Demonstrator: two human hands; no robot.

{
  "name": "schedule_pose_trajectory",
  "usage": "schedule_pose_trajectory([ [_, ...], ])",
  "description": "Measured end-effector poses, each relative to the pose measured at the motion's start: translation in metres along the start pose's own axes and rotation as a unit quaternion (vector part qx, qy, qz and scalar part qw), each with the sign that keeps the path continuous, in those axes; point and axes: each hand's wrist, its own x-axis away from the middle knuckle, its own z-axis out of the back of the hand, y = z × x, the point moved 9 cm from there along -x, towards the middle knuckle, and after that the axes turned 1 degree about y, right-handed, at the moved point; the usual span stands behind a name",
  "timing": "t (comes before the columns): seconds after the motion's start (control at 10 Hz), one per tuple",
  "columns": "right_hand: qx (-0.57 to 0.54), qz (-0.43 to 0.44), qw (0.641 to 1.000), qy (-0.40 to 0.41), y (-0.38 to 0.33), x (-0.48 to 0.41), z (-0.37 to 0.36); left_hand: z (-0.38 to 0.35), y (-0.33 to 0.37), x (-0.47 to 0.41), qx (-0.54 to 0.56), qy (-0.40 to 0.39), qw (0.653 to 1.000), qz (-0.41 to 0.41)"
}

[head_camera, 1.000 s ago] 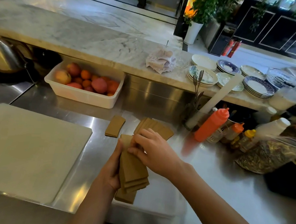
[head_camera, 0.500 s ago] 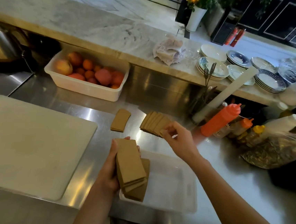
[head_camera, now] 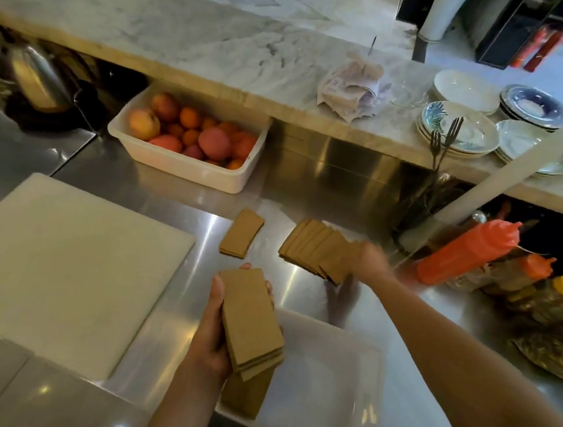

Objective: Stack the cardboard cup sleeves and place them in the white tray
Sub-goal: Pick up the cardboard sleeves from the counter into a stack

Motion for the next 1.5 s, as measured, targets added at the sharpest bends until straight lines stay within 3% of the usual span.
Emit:
schedule_pose_trajectory([
  [0.1,0.096,0.004,0.995,-0.005,0.004,-0.016,-0.009,-0.001,-0.005,-0.004,0.001,-0.006,1.000,-0.008],
  [0.3,0.088,-0.057,0.994,0.005,0.017,-0.028,-0.021,0.006,-0.010,-0.012,0.007,0.004,1.000,-0.010],
  [0.4,0.102,-0.072,0.990,0.058,0.024,-0.024,-0.018,0.010,-0.006,-0.015,0.005,0.012,1.000,-0.009],
  [0.5,0.041,-0.070,0.994,0.077,0.032,-0.024,-0.019,0.010,-0.002,-0.015,-0.001,0.002,1.000,-0.005],
  [0.6,-0.134,-0.045,0.989,0.053,0.038,-0.024,-0.028,0.012,0.005,-0.016,-0.006,-0.005,1.000,0.002],
  [0.7,-0.269,-0.026,0.963,-0.018,0.032,-0.021,-0.033,0.013,0.010,-0.017,-0.007,-0.002,1.000,0.003],
  [0.8,-0.294,-0.020,0.951,-0.093,0.017,-0.023,-0.028,0.015,0.014,-0.018,-0.005,-0.003,1.000,0.010],
  [1.1,-0.084,-0.080,0.993,-0.015,0.001,-0.033,-0.034,0.024,0.032,-0.010,-0.010,0.008,1.000,-0.001],
  [1.2,-0.067,-0.084,0.994,0.029,0.003,-0.031,-0.033,0.026,0.037,-0.008,-0.007,0.005,1.000,-0.004],
  [1.4,-0.095,-0.096,0.987,0.086,0.012,-0.020,-0.028,0.030,0.035,-0.009,-0.005,0.009,1.000,-0.001],
  [1.5,-0.237,-0.083,0.966,0.059,0.009,-0.011,-0.028,0.029,0.034,-0.011,-0.006,0.014,1.000,0.001],
])
